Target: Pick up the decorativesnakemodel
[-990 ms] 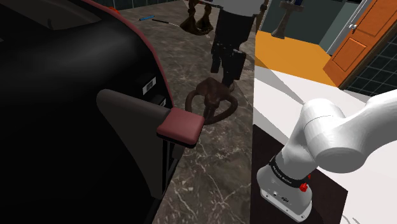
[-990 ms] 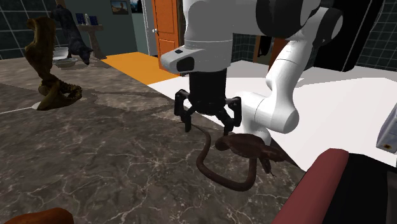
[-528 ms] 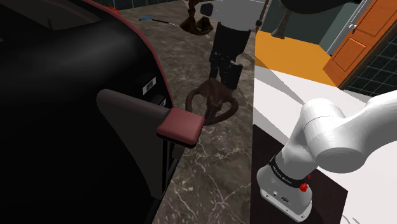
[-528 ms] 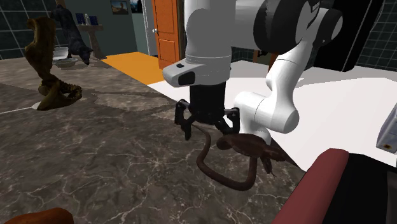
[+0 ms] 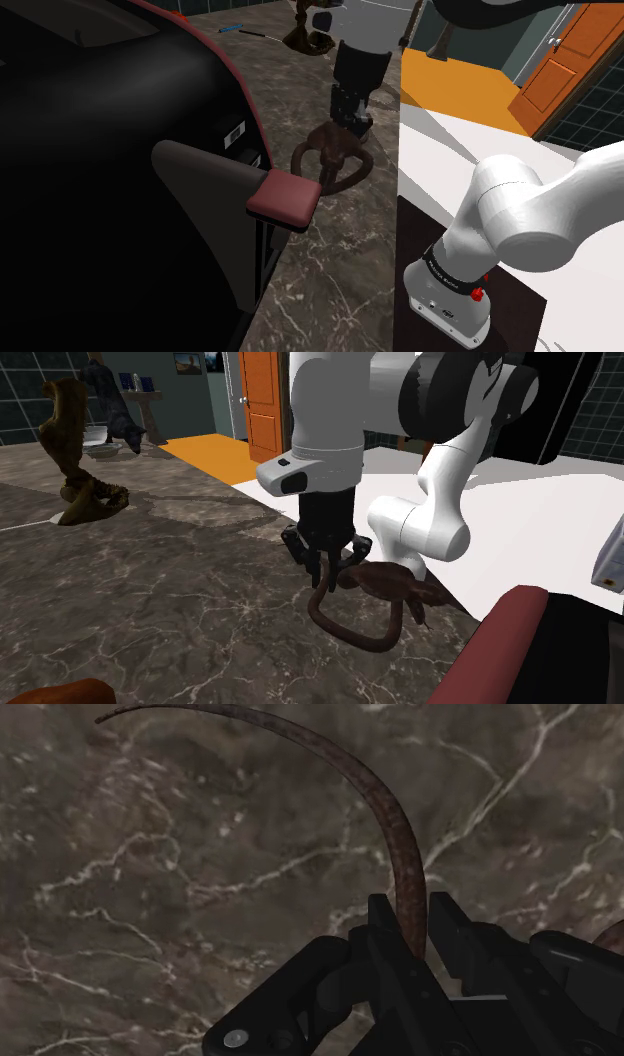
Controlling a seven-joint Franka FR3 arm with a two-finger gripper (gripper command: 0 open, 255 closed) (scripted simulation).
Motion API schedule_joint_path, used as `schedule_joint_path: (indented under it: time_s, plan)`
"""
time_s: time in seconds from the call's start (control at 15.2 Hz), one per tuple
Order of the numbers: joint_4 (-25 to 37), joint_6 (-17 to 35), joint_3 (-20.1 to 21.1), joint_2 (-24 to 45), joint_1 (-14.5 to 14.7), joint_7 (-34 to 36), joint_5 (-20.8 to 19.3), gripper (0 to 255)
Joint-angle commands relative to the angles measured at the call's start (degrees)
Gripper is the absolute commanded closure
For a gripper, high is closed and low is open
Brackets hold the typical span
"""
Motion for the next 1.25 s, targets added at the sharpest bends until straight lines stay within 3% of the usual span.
schedule_joint_path:
  time_s: [0.0,1.19]
  plan:
    - [-0.1,-0.1,0.0,0.1,0.0,0.0,0.0,255]
    - [13.0,-11.4,-0.4,1.8,-0.2,0.3,-0.4,255]
